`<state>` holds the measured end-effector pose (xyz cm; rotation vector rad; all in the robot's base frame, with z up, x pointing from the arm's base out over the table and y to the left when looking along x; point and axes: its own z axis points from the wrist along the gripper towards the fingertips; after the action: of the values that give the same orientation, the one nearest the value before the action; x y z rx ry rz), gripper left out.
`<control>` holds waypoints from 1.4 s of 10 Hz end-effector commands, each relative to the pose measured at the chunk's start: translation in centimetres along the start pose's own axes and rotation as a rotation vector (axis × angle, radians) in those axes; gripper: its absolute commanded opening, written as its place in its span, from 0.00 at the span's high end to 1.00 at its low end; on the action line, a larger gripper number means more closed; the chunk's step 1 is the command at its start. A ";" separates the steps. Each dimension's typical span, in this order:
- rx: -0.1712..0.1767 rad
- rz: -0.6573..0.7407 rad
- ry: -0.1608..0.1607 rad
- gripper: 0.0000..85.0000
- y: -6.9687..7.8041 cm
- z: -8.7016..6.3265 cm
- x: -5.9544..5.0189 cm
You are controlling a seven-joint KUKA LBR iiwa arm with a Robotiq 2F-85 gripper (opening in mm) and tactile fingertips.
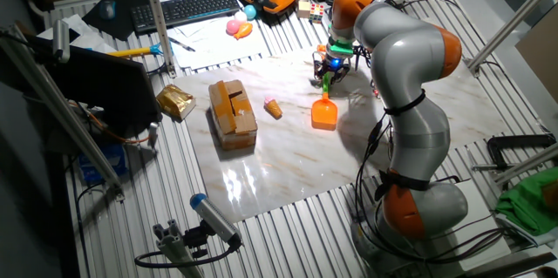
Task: Use a shovel to scoop up an object
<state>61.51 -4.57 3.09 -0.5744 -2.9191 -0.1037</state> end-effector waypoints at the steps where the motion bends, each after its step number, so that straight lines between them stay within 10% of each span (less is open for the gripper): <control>1: 0.001 -0.003 0.002 0.45 0.0 0.0 0.0; 7: -0.012 -0.023 -0.001 0.96 -0.1 -0.2 0.0; 14: 0.021 0.093 -0.133 0.99 -0.7 -4.9 1.5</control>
<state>60.54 -5.20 8.20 -0.7451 -3.0103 -0.0203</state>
